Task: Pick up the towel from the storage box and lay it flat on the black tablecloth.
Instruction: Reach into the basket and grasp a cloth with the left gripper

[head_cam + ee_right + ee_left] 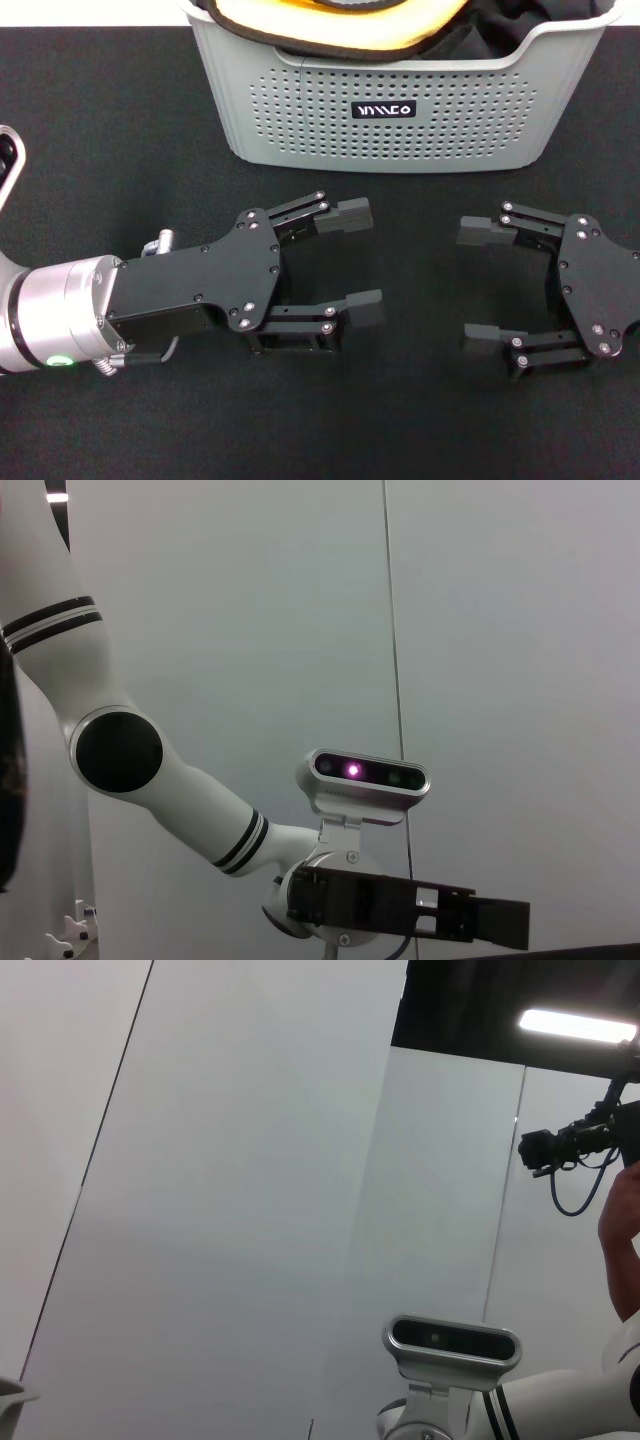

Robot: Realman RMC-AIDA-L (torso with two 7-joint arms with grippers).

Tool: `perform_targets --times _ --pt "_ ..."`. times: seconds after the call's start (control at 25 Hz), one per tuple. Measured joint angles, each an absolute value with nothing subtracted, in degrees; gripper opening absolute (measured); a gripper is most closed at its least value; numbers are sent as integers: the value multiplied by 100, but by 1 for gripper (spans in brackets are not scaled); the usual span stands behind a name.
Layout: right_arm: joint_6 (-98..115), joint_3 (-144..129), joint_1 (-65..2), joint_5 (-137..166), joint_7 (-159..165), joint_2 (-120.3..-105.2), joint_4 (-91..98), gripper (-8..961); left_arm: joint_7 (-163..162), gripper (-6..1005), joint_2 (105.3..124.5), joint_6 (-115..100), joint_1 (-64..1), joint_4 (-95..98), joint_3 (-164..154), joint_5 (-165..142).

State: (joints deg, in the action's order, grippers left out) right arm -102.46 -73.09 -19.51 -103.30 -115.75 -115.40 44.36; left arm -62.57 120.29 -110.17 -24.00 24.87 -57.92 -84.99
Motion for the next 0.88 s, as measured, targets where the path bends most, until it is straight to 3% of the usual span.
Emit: perform_targets --times 0.56,0.88 --pt "-10240 -7294 -1951 -10332 -11575 -11540 4429 886 -6258 884 12025 -10969 -2400 2480 -5735 -8379" --pt "-10239 -7295 -1974 -10365 -11791 -11540 4190 886 -6273 881 12031 -10220 -2413 1957 -5719 -6782"
